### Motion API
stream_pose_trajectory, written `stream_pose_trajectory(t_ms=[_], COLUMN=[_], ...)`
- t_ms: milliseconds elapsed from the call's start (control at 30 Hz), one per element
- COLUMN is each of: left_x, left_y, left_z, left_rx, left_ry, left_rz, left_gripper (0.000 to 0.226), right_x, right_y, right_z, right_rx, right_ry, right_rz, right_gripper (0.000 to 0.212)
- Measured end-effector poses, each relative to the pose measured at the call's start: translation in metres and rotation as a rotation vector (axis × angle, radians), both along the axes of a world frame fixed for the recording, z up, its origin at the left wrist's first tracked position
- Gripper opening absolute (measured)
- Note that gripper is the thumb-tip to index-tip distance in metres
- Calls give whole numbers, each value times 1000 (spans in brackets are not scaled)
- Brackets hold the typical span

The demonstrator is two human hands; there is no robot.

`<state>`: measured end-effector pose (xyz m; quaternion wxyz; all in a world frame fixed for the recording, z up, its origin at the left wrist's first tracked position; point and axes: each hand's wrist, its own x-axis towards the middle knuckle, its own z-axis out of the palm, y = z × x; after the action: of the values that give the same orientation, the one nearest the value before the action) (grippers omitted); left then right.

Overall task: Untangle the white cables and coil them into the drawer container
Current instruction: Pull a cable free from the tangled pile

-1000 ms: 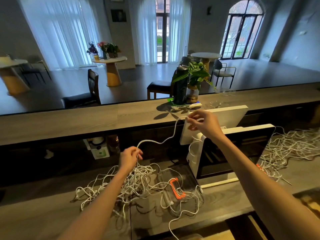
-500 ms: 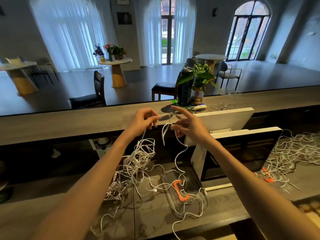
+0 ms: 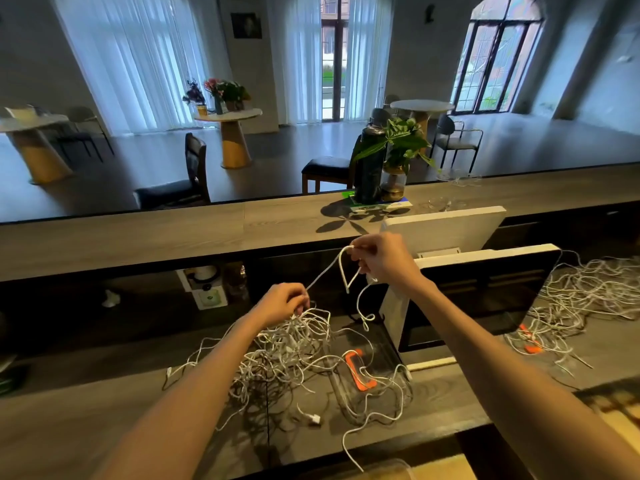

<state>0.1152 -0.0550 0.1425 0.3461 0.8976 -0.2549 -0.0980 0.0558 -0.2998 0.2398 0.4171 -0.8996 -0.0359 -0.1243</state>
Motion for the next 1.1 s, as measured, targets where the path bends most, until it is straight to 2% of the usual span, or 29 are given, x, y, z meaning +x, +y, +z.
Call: stream_pose_trajectory(t_ms=[200, 333, 400, 533, 700, 767, 833, 933, 1000, 1100], left_x=[-1, 3, 4, 10, 27, 34, 35, 26, 20, 13], left_y=[22, 17, 9, -1, -8, -5, -2, -6, -11, -19], left_z=[-48, -50, -40, -18, 10, 26, 42, 58, 62, 61], left_rx=[115, 95, -6, -391, -595, -686, -602, -355, -289, -125], left_ry=[49, 16, 35, 97, 31, 2, -72, -117, -143, -163], left_rz=[184, 179, 188, 339, 520, 594, 515, 279, 213, 122], left_gripper=[29, 32, 30, 28, 21, 20, 16, 11, 10, 8], right_x=[-1, -3, -6, -16, -23, -23, -21, -14, -7, 1], right_y=[-30, -40, -43, -42, -37, -36, -31, -17, -4, 15], right_z=[11, 5, 1, -20, -52, -56, -56, -48, -43, -41], right_rx=[121, 139, 155, 68, -102, -228, -254, -22, 52, 26], right_ry=[-66, -74, -56, 110, 233, 166, 58, 24, 25, 53], right_rz=[-139, -162, -178, -122, -6, 35, 60, 91, 140, 219], right_gripper=[18, 20, 18, 18, 16, 16, 16, 19, 36, 67])
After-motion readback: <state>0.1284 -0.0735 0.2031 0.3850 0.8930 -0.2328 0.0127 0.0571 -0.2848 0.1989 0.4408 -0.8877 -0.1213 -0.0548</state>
